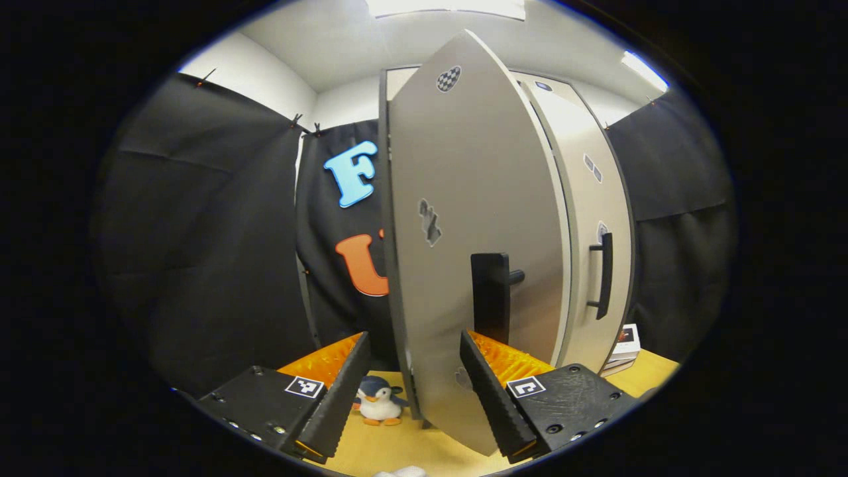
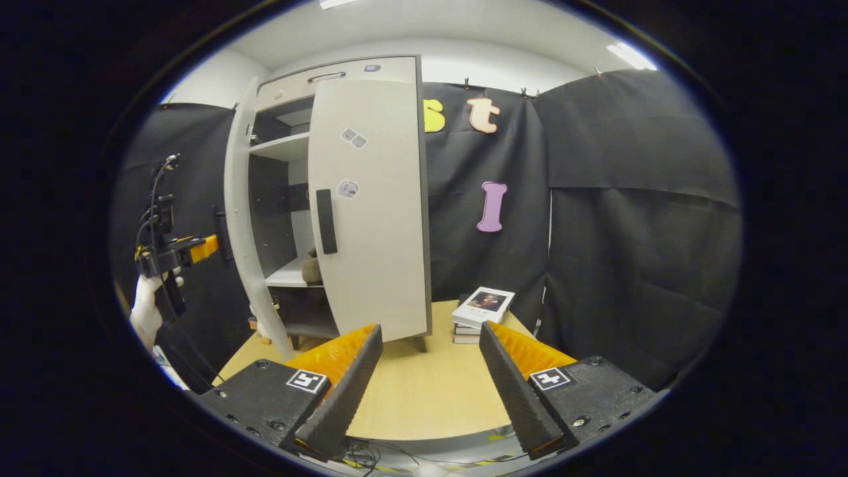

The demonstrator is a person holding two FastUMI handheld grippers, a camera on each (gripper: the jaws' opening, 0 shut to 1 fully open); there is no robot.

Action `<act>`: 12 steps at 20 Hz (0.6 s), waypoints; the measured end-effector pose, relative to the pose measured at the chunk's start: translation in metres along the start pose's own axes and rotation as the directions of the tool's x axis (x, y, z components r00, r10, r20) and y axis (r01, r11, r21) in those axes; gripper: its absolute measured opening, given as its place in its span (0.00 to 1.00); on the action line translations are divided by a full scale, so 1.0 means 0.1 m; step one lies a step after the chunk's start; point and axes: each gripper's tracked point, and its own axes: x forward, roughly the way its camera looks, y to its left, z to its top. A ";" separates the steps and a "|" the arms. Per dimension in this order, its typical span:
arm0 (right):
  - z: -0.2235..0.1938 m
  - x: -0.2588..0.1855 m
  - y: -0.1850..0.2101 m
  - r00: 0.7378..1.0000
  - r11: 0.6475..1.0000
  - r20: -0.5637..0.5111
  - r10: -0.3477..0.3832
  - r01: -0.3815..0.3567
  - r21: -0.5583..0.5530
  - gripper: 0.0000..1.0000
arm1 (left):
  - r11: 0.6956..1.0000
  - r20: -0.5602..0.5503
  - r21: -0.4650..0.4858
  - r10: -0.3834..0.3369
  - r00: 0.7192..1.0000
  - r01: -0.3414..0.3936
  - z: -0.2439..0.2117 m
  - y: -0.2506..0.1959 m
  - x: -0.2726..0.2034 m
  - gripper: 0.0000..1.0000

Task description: Grab one shoe with the right hand and put it into the shoe cabinet, grab the other shoe with the left hand and put it into the shoe cabinet; then close the right door with the right hand and the left door with the left hand.

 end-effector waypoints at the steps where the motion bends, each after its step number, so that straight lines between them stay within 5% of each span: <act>1: 0.00 -0.05 0.03 1.000 1.000 -0.001 -0.001 0.001 0.003 0.97 | 1.000 -0.007 0.003 -0.012 1.000 0.012 0.01 -0.09 0.05 0.90; 2: 0.00 -0.07 0.03 1.000 1.000 0.000 -0.005 0.005 0.004 0.97 | 1.000 -0.015 -0.001 -0.021 1.000 0.021 0.02 -0.17 0.07 0.85; 3: 0.02 -0.08 0.01 1.000 1.000 0.004 -0.009 0.009 0.007 0.97 | 0.999 -0.018 -0.012 -0.030 0.999 0.030 0.04 -0.23 0.11 0.96; 6: 0.05 -0.16 -0.11 0.999 0.999 0.021 -0.026 0.026 0.023 0.97 | 0.998 -0.011 -0.025 -0.057 0.998 0.057 0.09 -0.37 0.04 1.00; 12: 0.02 -0.26 0.05 0.999 0.999 0.029 -0.030 0.030 0.019 0.97 | 0.993 -0.022 -0.004 -0.117 0.993 0.117 0.03 -0.44 -0.34 0.96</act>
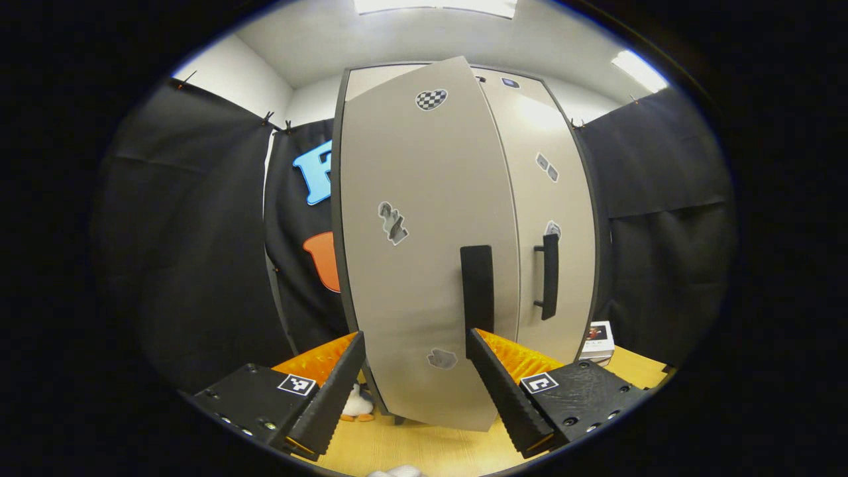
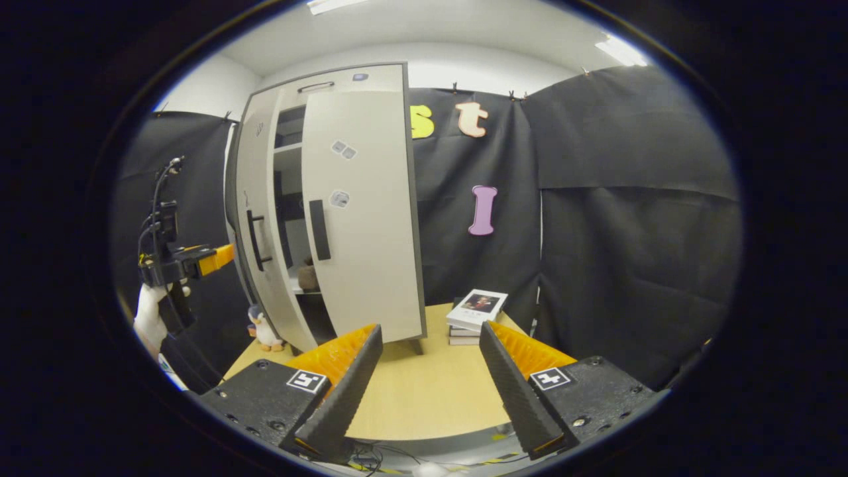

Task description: Grab one shoe with the right hand and put it into the shoe cabinet, grab the other shoe with the left hand and put it into the shoe cabinet; then close the right door with the right hand and the left door with the left hand.

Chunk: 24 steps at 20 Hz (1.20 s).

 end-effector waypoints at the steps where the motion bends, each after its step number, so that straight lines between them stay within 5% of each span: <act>1: 0.01 -0.02 0.04 1.000 1.000 0.005 0.000 0.000 -0.007 0.97 | 1.000 0.002 -0.005 -0.010 1.000 0.010 0.00 -0.01 -0.07 0.96; 8: 0.18 -0.14 0.33 0.997 0.998 0.054 0.060 -0.060 -0.007 0.97 | 0.998 -0.017 -0.046 -0.054 0.998 0.053 0.03 -0.14 -0.71 0.96; 24: 0.47 -0.61 -0.37 0.970 0.976 0.112 0.216 -0.216 -0.014 0.98 | 0.989 -0.025 -0.045 0.136 0.990 -0.137 0.23 -0.94 -2.60 0.96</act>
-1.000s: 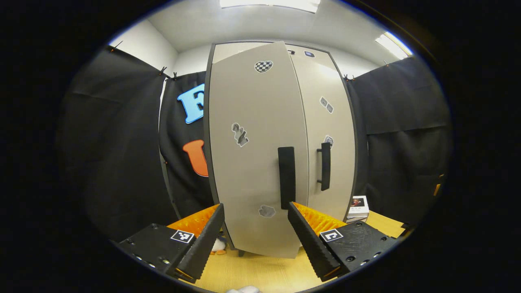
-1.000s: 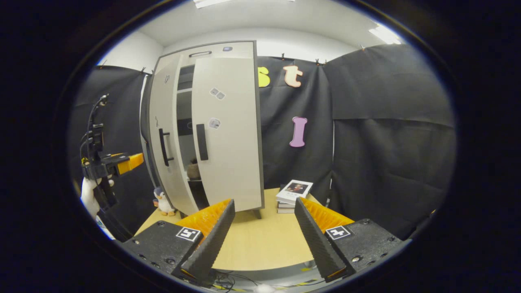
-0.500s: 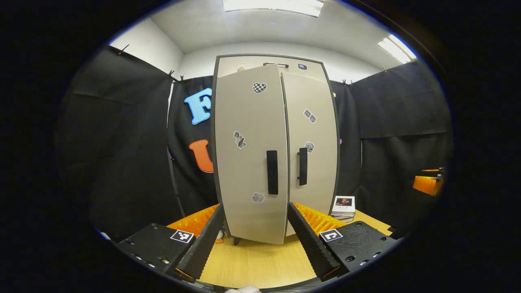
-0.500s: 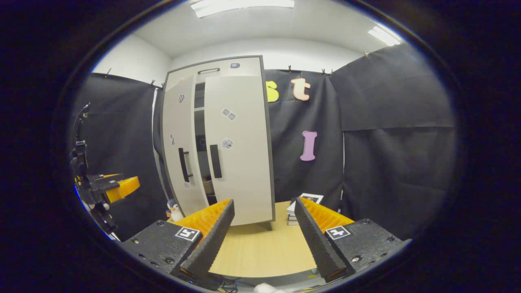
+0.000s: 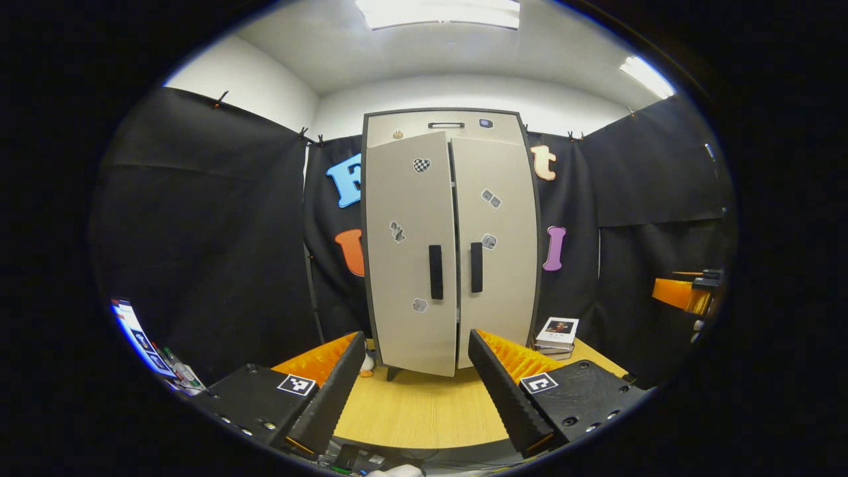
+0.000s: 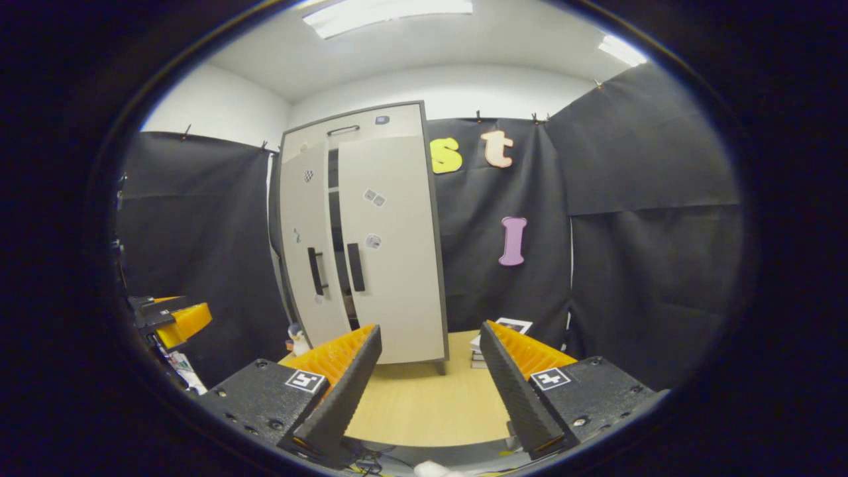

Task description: Grab one shoe with the right hand and put it into the shoe cabinet, grab the other shoe with the left hand and put it into the shoe cabinet; then close the right door with the right hand and the left door with the left hand.

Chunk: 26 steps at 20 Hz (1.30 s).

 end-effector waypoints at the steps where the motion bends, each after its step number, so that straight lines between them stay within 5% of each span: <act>1: -0.01 -0.06 0.00 1.000 1.000 -0.003 0.008 -0.008 -0.004 0.98 | 1.000 -0.004 0.003 0.008 1.000 -0.008 0.00 0.00 -0.06 0.96; 11: 0.07 -0.43 0.26 0.998 0.999 0.062 -0.015 0.017 -0.040 0.98 | 0.999 -0.002 0.004 -0.040 0.999 0.040 -0.03 0.11 -0.36 0.96; 26: -0.01 -0.40 0.71 0.997 0.998 0.056 -0.048 0.051 -0.048 0.98 | 0.998 0.012 0.004 -0.066 0.998 0.066 -0.04 0.58 -0.31 0.96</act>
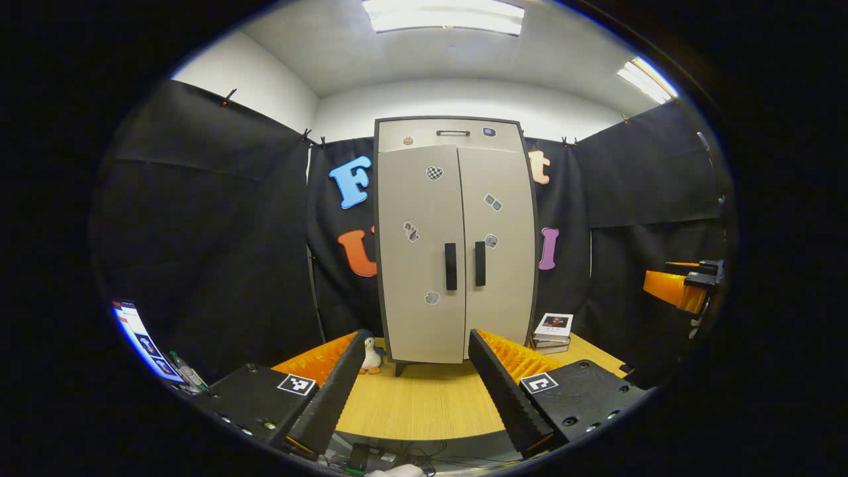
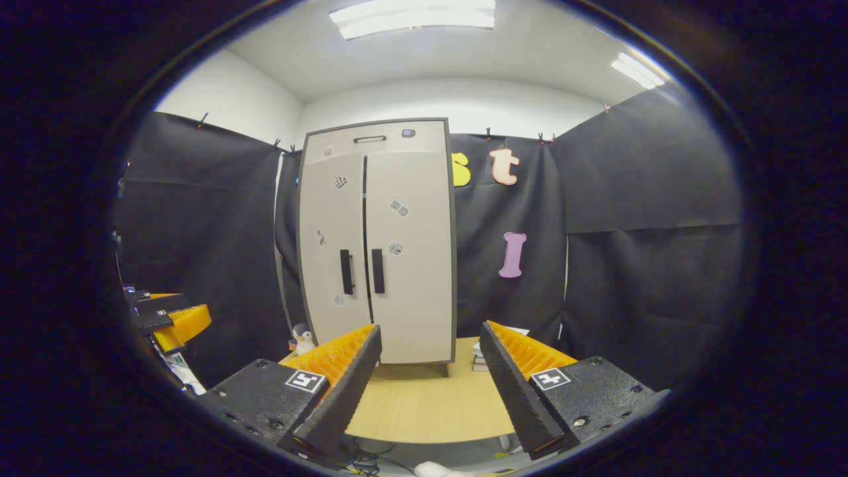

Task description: Grab one shoe with the right hand and put it into the shoe cabinet, grab the other shoe with the left hand and put it into the shoe cabinet; then close the right door with the right hand and the left door with the left hand.

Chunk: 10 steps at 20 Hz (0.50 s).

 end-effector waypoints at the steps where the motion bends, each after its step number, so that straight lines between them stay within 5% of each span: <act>1: 0.00 -0.01 0.01 1.000 1.000 -0.002 -0.003 0.003 0.003 0.98 | 1.000 -0.001 0.004 -0.004 1.000 0.004 0.01 0.01 0.02 0.96; 10: -0.02 -0.02 0.02 1.000 1.000 -0.009 -0.016 0.016 -0.008 0.98 | 0.999 0.007 -0.001 -0.034 0.999 0.034 0.06 -0.02 0.09 0.96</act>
